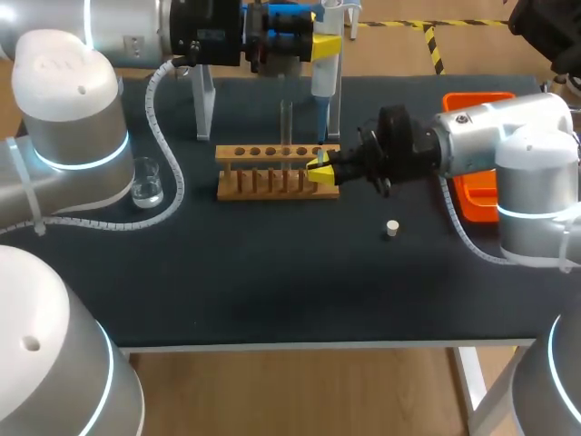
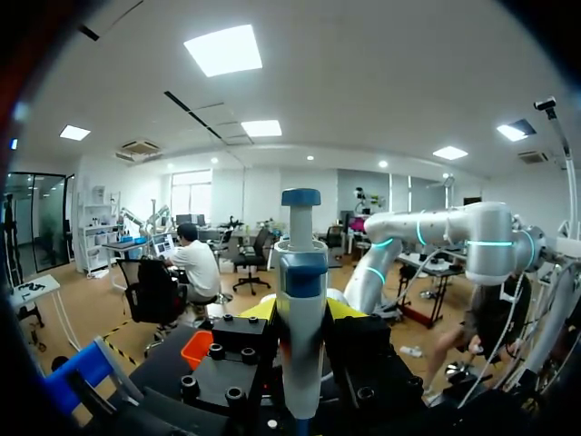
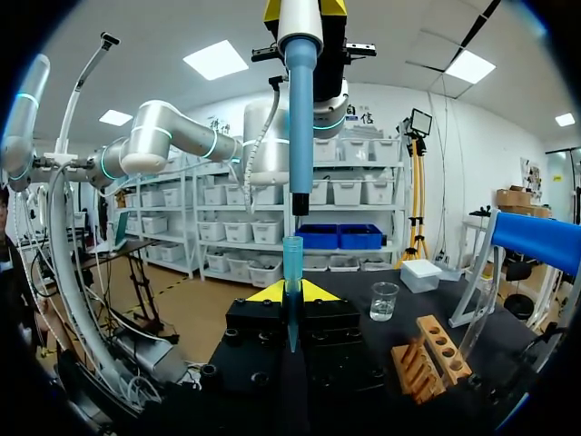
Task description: Invert the test tube, pick up the pipette, mount the tip to pipette, aspirate from beaker and dispense into the tube, eject the tip, return the pipette, and cap with the stopper.
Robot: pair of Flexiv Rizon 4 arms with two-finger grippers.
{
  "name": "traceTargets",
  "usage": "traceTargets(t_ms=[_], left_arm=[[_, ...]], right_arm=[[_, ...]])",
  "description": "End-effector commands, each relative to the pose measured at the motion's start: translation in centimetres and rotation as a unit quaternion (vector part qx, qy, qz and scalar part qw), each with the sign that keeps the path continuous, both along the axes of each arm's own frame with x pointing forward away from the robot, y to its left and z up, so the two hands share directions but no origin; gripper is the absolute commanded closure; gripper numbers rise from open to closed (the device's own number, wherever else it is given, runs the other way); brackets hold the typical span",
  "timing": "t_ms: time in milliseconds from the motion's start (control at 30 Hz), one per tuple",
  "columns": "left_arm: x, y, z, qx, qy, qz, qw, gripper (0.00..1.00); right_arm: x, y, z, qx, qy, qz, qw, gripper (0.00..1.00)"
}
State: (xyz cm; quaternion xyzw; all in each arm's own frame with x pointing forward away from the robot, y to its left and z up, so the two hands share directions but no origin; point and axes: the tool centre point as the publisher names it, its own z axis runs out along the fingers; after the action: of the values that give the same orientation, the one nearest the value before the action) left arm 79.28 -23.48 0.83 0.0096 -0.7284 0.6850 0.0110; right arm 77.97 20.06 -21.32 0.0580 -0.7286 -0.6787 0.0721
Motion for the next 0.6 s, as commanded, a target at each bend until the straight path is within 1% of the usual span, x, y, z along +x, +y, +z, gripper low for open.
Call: traceTargets(t_ms=[33, 600], left_arm=[[0.07, 0.09, 0.08, 0.000, 0.000, -0.002, 1.000, 1.00], [0.07, 0.09, 0.08, 0.000, 0.000, -0.002, 1.000, 1.00]], right_arm=[[-0.01, 0.18, 0.16, 0.000, -0.001, -0.002, 1.000, 1.00], [0.05, 0.26, 0.48, 0.002, -0.004, -0.003, 1.000, 1.00]])
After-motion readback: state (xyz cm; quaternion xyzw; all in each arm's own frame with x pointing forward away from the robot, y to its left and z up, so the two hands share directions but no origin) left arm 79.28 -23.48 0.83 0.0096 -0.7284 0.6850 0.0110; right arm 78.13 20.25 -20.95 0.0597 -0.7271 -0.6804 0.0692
